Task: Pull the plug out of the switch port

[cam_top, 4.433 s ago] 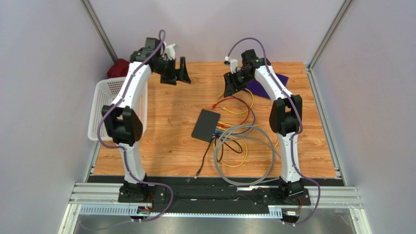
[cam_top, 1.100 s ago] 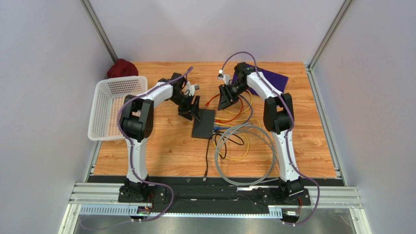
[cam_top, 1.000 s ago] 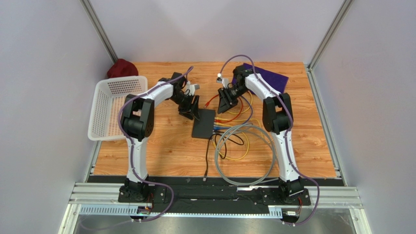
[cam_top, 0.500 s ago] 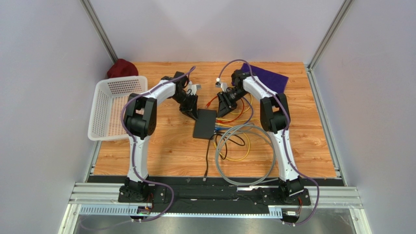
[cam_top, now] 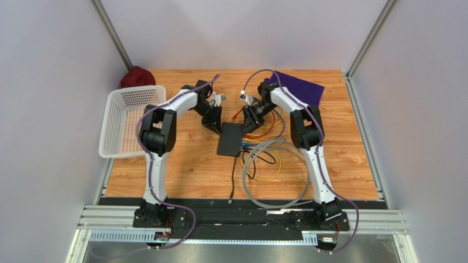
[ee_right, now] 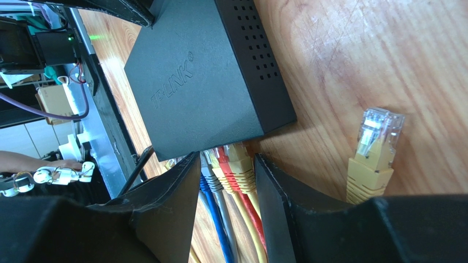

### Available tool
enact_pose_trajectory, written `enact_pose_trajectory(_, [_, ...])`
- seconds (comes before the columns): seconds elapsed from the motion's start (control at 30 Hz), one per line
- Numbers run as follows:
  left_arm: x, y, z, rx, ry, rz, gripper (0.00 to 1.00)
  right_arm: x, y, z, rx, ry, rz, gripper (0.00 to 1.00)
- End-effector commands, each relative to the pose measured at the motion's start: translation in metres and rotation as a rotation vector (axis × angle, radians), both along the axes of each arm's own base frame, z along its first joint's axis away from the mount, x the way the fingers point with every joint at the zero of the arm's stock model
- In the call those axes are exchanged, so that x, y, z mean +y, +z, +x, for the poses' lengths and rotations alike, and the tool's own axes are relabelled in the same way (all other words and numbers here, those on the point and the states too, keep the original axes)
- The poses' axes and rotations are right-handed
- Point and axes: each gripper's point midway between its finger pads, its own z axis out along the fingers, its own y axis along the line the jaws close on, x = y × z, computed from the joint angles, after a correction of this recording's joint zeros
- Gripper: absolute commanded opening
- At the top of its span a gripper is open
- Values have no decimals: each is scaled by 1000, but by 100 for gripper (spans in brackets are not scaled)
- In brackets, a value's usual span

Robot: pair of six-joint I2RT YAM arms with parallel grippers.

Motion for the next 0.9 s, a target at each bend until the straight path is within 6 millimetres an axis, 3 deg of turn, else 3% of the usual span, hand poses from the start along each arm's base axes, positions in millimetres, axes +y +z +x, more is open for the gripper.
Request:
enact_pose_trajectory(0.0, [0, -17, 4, -18, -25, 43, 15, 3, -25, -5, -1, 41, -35, 48])
enact_pose_trajectory(0.3, [1, -17, 5, -23, -23, 54, 10, 4, -31, -5, 16, 35, -35, 37])
enact_pose_trajectory(0.63, [3, -18, 5, -23, -21, 64, 6, 1, -45, -1, 24, -3, -100, 36])
enact_pose_trajectory(0.87, [4, -19, 5, -26, -19, 70, 3, 3, -50, -3, 16, 8, -127, 29])
